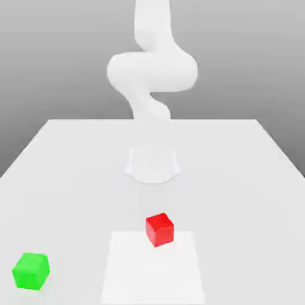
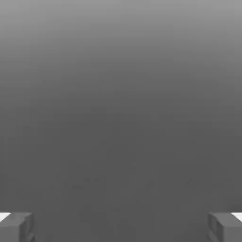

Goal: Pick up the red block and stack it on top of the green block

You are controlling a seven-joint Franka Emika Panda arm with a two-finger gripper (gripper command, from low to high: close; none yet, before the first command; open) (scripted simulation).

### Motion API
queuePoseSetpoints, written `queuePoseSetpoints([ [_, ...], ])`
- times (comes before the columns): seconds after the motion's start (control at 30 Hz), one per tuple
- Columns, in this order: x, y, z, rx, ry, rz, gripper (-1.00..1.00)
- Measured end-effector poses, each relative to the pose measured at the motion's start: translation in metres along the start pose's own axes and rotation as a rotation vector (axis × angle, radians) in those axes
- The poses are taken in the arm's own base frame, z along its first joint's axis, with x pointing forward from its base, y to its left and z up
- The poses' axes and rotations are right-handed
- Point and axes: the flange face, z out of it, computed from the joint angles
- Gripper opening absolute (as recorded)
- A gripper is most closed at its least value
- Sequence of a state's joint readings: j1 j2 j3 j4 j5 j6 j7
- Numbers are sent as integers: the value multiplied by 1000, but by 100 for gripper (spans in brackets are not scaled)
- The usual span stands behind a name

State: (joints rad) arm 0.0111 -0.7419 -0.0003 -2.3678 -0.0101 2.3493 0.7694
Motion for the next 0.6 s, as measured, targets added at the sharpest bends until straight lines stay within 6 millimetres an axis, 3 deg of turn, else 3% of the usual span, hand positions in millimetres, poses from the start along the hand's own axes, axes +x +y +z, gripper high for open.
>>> queuePoseSetpoints([
  [0.13, -34, 24, 96, -96, -112, -86, 0],
  [0.3, -95, 75, 193, -202, -265, -189, 0],
  [0.4, -141, 116, 240, -263, -370, -253, 0],
  [0.6, -248, 214, 315, -368, -592, -374, 0],
])
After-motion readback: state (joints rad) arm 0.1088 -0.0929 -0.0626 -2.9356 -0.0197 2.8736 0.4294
